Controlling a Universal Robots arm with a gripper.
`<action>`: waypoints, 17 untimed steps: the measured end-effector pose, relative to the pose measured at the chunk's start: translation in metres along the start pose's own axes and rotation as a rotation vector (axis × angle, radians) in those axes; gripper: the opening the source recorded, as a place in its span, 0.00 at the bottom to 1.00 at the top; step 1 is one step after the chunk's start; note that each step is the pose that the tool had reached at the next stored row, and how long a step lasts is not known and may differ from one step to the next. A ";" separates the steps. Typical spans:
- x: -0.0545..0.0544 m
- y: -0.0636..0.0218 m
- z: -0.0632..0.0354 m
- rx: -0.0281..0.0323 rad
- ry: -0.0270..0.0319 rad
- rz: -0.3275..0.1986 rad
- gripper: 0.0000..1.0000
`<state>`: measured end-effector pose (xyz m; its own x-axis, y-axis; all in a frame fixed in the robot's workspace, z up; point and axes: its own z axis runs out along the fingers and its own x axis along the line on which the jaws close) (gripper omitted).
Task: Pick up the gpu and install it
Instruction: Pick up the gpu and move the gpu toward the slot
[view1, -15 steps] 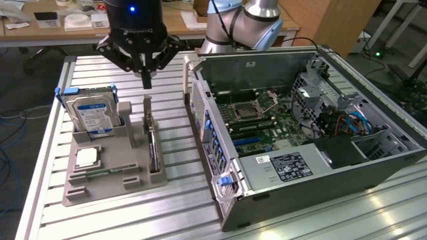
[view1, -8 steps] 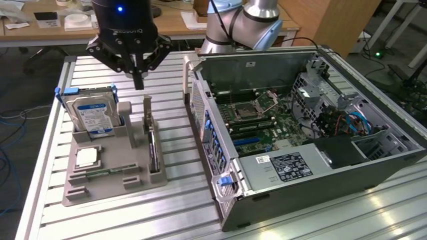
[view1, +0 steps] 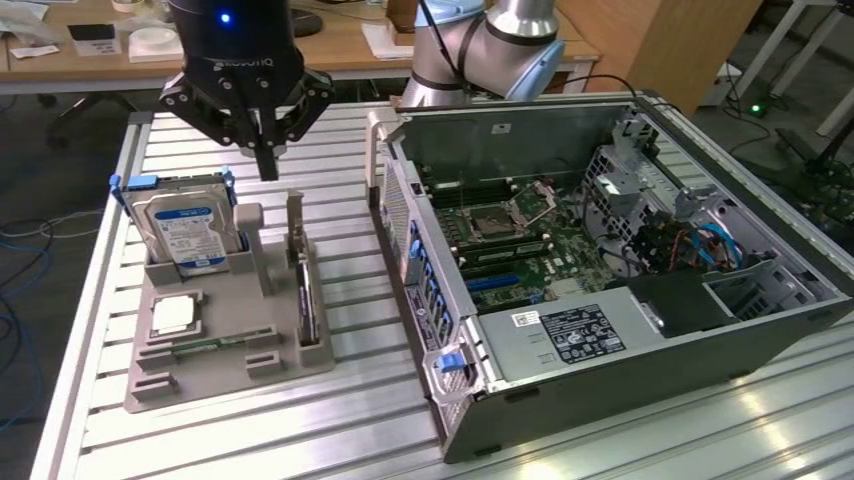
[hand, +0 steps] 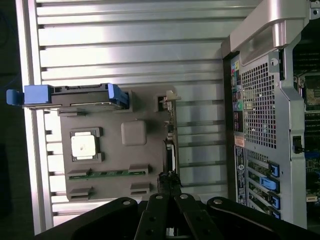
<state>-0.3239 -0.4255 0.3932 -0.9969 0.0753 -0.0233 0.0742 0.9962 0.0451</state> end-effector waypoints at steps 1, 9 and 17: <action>0.000 0.0000 0.0000 -0.0001 0.0000 0.000 0.11; 0.000 0.0000 0.0000 -0.0001 0.0000 0.000 0.11; 0.000 0.0000 0.0000 0.0003 0.0000 0.000 0.35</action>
<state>-0.3239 -0.4255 0.3932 -0.9969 0.0753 -0.0233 0.0742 0.9962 0.0448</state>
